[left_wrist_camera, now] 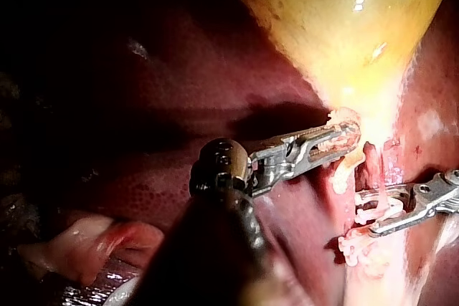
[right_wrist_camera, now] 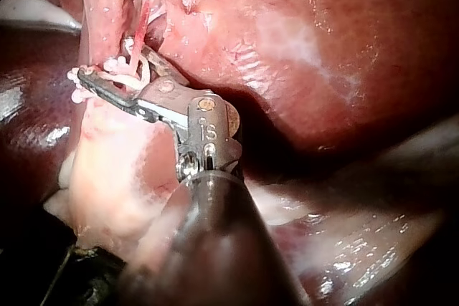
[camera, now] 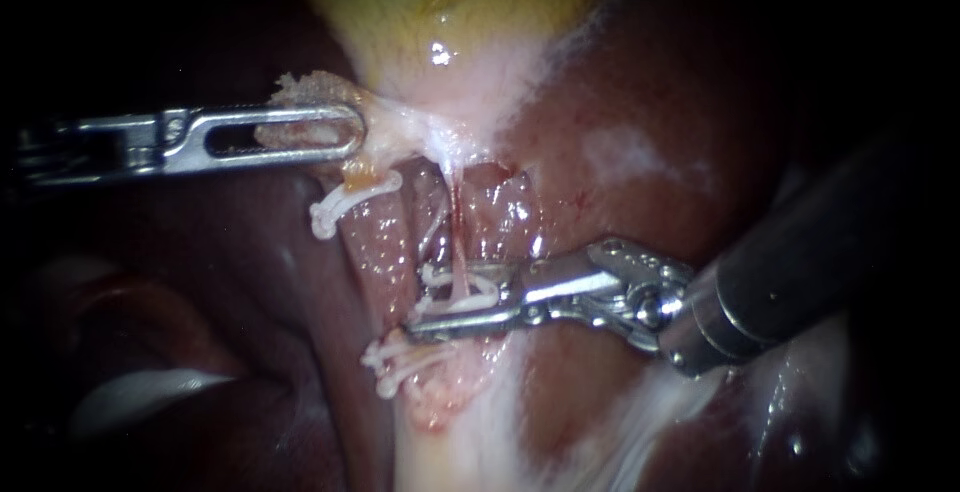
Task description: Clipping second clip right tube
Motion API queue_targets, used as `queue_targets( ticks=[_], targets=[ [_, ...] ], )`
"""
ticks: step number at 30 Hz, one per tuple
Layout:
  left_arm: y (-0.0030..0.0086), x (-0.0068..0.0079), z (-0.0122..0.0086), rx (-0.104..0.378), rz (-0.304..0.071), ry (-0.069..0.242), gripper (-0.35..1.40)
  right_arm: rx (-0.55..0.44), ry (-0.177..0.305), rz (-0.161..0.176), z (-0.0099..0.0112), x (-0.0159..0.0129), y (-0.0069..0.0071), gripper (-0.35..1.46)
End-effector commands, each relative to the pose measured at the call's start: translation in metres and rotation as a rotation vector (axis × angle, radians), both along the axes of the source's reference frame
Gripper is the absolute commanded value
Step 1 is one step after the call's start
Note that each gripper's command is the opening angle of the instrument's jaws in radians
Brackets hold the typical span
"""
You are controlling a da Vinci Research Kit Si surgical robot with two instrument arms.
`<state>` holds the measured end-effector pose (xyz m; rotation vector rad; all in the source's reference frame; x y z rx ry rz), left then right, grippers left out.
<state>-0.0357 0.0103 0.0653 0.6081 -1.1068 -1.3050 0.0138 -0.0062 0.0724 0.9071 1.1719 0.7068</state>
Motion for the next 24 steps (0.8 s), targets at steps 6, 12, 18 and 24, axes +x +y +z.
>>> queue_targets(
  ticks=[6, 12, 18, 24],
  targets=[
    [0.0000, 0.0000, 0.0000, 0.000, 0.000, 0.000, -0.35, 0.015, 0.031, 0.006, -0.0014, -0.0004, 0.0003, 0.47],
    [0.0000, 0.0001, 0.0000, 0.000, 0.000, 0.000, -0.35, 0.043, 0.090, 0.007, -0.0030, -0.0004, 0.0005, 0.47],
    [0.0000, 0.0001, 0.0000, 0.000, 0.000, 0.000, -0.35, 0.073, 0.159, 0.010, -0.0046, -0.0002, 0.0004, 0.47],
    [0.0000, 0.0000, 0.0000, 0.000, 0.000, 0.000, -0.35, 0.099, 0.202, 0.010, -0.0055, -0.0001, 0.0006, 0.46]
  ],
)
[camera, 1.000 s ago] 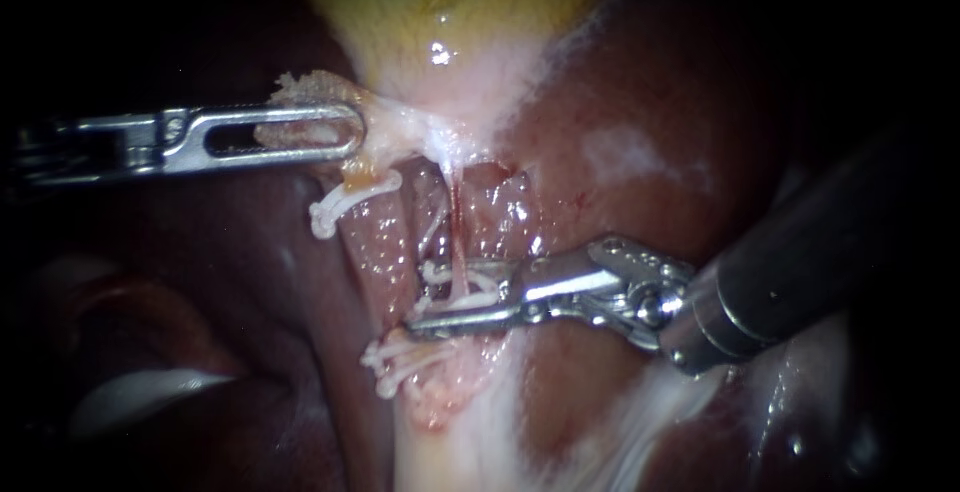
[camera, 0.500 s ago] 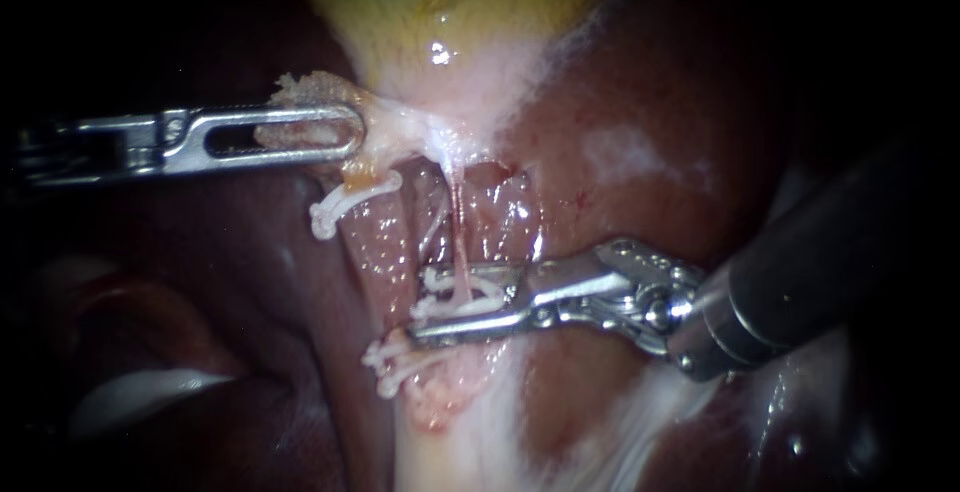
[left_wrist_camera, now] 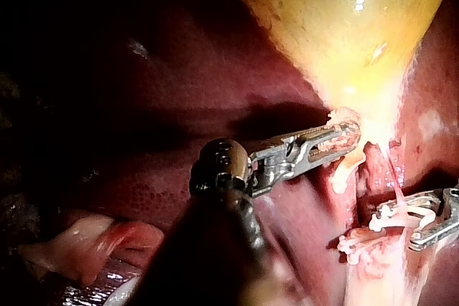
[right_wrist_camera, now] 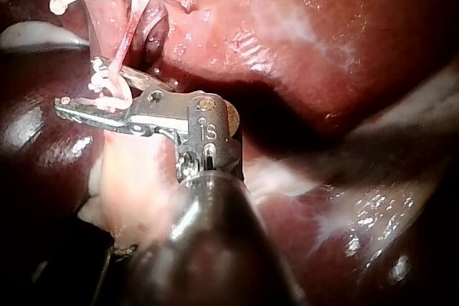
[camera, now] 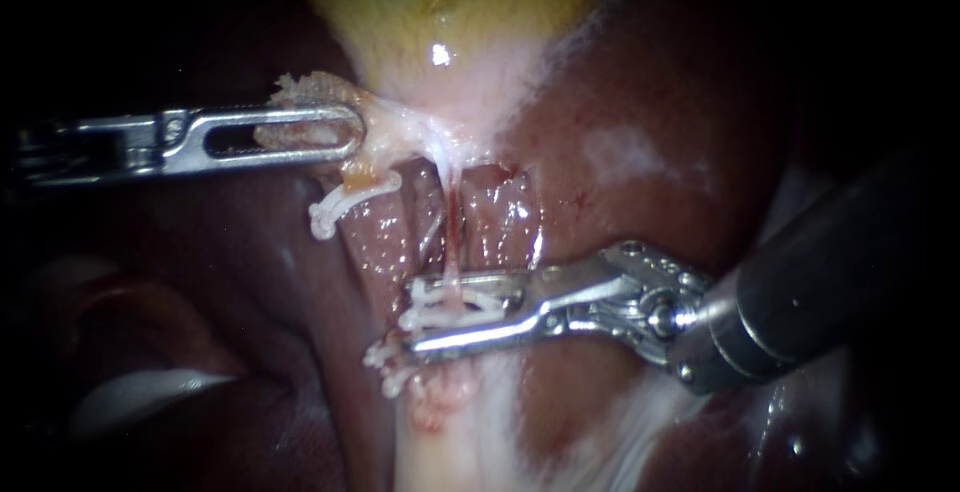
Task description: Clipping second clip right tube
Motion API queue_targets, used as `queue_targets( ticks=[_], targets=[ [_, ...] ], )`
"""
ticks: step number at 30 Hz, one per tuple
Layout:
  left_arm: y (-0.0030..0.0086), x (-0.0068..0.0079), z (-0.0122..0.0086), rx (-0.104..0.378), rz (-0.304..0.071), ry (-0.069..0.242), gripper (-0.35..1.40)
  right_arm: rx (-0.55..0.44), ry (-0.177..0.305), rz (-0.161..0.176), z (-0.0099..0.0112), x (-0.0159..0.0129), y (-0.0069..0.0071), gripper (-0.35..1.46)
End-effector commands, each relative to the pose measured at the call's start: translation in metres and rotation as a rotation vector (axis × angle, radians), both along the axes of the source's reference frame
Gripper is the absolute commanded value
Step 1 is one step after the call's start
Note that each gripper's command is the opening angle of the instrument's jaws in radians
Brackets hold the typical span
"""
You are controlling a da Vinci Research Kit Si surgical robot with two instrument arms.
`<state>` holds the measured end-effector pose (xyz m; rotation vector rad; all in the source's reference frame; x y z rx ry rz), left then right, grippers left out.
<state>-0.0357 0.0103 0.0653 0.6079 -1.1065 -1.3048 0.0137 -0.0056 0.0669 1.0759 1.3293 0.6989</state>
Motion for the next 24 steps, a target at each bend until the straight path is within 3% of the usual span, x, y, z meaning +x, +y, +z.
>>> queue_targets(
  ticks=[1, 6, 10, 13, 17, 22, 24],
  targets=[
    [0.0000, 0.0000, 0.0000, 0.000, 0.000, 0.000, -0.35, -0.001, 0.000, 0.000, 0.0000, 0.0000, -0.0001, 0.46],
    [0.0000, 0.0000, 0.0000, 0.000, 0.000, 0.000, -0.35, 0.005, -0.002, 0.000, 0.0001, 0.0000, 0.0000, 0.45],
    [0.0000, -0.0001, 0.0001, 0.000, 0.000, 0.000, -0.35, 0.005, -0.002, 0.000, 0.0002, 0.0000, 0.0001, 0.31],
    [0.0000, -0.0001, 0.0001, 0.000, 0.000, 0.000, -0.35, 0.005, -0.001, -0.001, 0.0005, -0.0001, 0.0004, 0.12],
    [0.0000, -0.0001, 0.0001, -0.001, 0.000, 0.000, -0.35, 0.004, -0.010, 0.010, 0.0009, -0.0007, 0.0007, -0.35],
    [0.0000, -0.0001, 0.0001, -0.001, 0.000, 0.000, -0.35, -0.004, -0.048, 0.028, 0.0013, -0.0012, 0.0010, -0.35],
    [0.0000, -0.0001, 0.0001, -0.001, 0.000, 0.000, -0.35, -0.010, -0.068, 0.011, 0.0015, -0.0015, 0.0009, -0.35]
  ],
)
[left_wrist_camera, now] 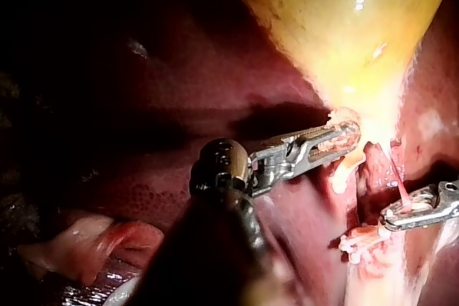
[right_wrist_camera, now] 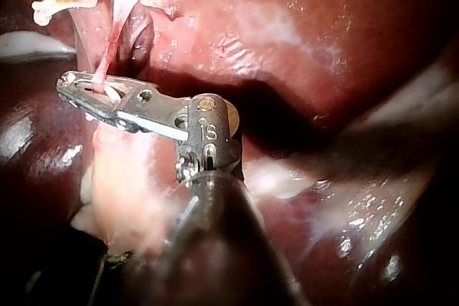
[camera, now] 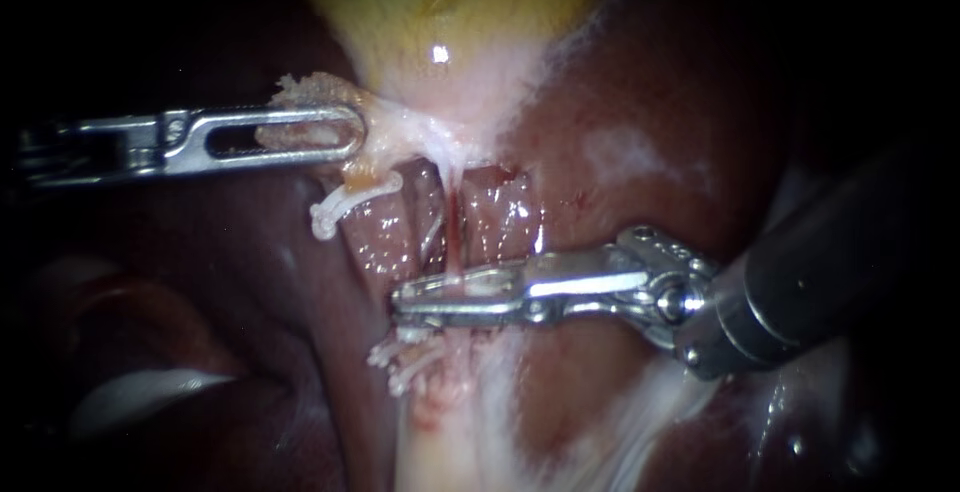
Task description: Clipping second clip right tube
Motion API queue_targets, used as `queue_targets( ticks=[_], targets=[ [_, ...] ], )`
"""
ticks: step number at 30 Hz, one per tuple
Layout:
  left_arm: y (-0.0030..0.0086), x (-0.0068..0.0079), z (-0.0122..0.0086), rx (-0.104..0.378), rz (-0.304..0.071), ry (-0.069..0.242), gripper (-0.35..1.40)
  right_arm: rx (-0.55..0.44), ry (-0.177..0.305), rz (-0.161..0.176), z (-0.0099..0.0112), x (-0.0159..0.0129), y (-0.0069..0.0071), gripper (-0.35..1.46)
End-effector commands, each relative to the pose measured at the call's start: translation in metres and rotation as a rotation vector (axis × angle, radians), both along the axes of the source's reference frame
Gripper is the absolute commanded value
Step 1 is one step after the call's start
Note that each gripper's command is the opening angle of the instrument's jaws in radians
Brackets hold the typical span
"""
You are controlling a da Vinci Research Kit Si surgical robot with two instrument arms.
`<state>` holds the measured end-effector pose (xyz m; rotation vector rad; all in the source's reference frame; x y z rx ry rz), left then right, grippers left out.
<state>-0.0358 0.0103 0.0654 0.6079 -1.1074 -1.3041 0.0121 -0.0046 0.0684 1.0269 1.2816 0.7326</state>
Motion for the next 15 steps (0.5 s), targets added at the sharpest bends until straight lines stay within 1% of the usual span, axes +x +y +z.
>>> queue_targets(
  ticks=[1, 15],
  targets=[
    [0.0000, 0.0000, 0.0000, 0.000, -0.001, 0.001, -0.35, -0.001, -0.005, -0.007, 0.0000, 0.0000, -0.0001, -0.35],
    [0.0000, 0.0000, 0.0000, 0.000, -0.001, 0.001, -0.35, -0.001, -0.007, -0.008, -0.0001, 0.0000, -0.0001, -0.35]
  ],
)
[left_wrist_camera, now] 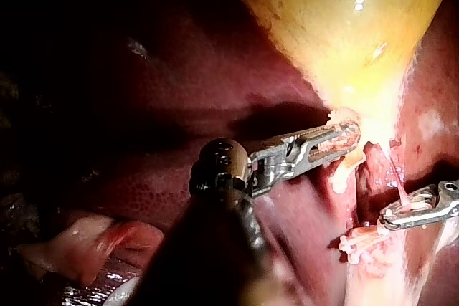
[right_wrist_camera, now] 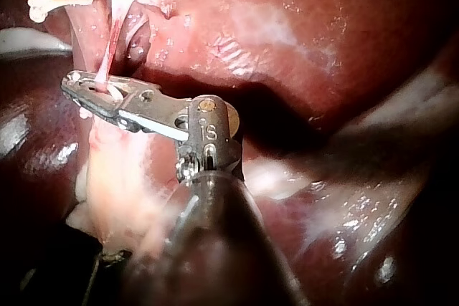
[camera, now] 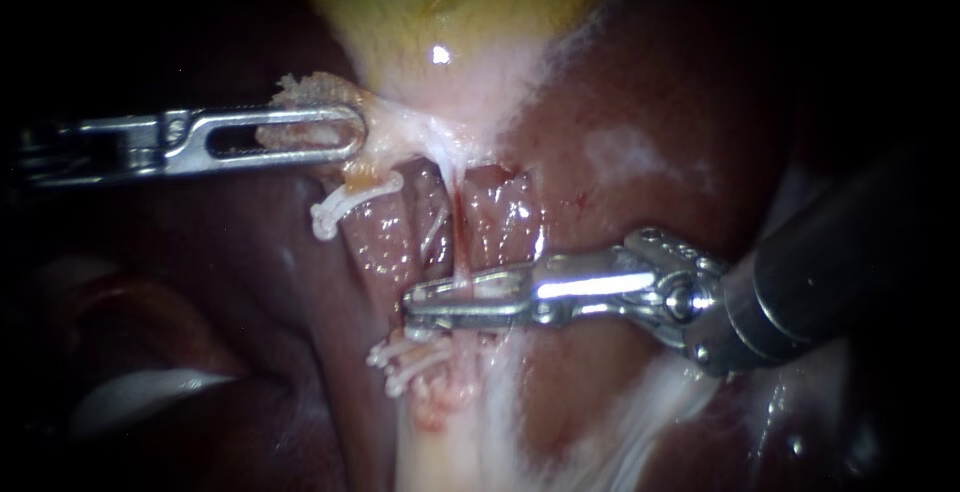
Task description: Clipping second clip right tube
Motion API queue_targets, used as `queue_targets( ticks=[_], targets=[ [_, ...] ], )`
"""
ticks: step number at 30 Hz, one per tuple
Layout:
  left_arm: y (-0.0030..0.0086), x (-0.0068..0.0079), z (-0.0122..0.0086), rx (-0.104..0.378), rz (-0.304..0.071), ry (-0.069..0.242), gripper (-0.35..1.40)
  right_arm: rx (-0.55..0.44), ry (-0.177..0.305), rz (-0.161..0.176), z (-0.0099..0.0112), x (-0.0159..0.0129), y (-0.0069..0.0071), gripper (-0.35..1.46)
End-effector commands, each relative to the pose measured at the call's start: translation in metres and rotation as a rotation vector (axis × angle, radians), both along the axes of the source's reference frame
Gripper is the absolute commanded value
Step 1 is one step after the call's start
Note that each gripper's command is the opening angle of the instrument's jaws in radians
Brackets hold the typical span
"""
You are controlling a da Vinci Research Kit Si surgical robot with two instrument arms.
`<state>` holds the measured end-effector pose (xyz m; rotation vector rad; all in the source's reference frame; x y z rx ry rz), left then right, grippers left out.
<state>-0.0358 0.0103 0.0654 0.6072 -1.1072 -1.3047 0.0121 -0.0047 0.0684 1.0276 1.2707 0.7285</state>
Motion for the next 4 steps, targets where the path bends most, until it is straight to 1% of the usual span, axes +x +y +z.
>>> queue_targets(
  ticks=[1, 4],
  targets=[
    [0.0000, 0.0000, 0.0000, 0.000, 0.000, 0.000, -0.35, 0.000, 0.000, 0.000, 0.0000, 0.0000, 0.0001, -0.35],
    [0.0000, 0.0000, 0.0000, 0.000, 0.000, 0.000, -0.35, 0.000, 0.000, 0.001, 0.0000, 0.0000, 0.0001, -0.35]
  ],
)
